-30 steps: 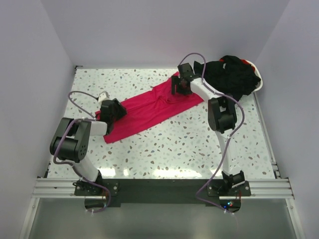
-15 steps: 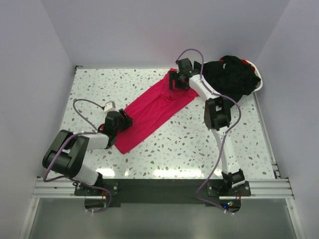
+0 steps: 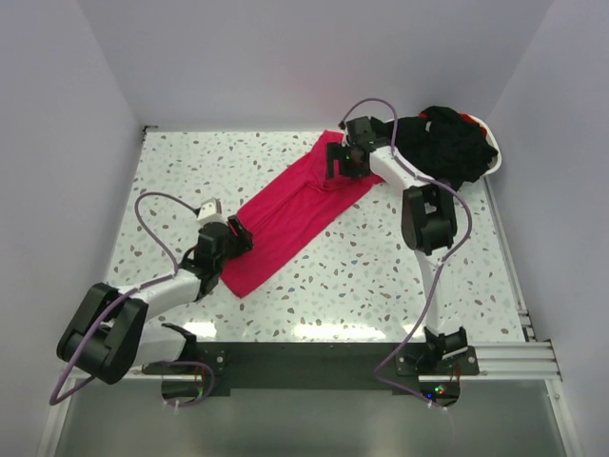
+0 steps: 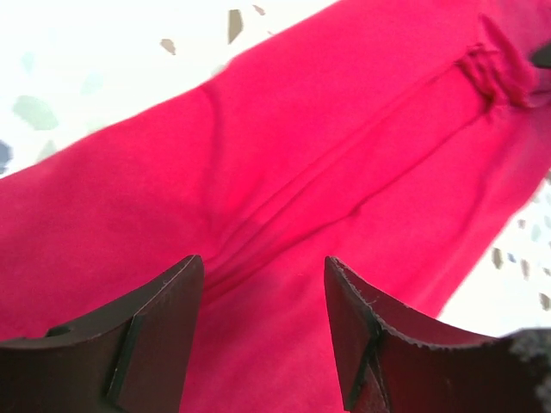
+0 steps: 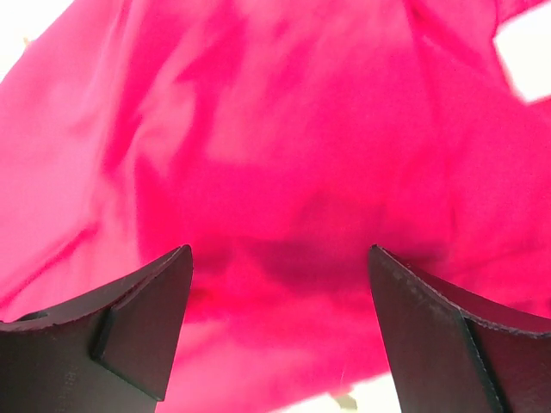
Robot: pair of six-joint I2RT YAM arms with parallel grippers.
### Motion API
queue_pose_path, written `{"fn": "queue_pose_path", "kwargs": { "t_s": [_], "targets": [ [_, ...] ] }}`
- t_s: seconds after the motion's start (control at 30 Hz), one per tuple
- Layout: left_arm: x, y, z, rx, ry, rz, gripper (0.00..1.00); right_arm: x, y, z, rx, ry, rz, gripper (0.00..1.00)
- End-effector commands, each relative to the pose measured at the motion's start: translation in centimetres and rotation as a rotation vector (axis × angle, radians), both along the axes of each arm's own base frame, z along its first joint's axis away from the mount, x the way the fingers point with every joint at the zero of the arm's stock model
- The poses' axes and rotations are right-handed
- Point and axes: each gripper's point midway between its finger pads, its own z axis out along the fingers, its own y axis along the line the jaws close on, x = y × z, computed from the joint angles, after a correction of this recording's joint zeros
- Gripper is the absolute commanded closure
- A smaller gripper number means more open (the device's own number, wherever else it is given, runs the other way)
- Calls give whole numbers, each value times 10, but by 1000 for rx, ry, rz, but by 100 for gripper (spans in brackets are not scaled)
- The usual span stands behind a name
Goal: Fold and stack the t-shirts
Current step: Fold the tshirt
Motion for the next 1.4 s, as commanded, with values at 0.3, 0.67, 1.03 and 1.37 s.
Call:
{"fn": "queue_pose_path", "kwargs": {
  "t_s": [0.3,0.67,1.03,1.37],
  "targets": [
    [-7,31,-40,148,90,109,36,-34,2,34,117,-76,0,14],
    [-38,12,-51,108,119,10,37,-3,-8,-7,-1,-27,-34,15],
    [-64,-21,-79,126,218,-115,36,14,-13,-41,-83,29,-25,14],
    [-107,-58,-94,69,264,-230,36,29,-13,-35,-98,-17,-26,11]
  ]
}}
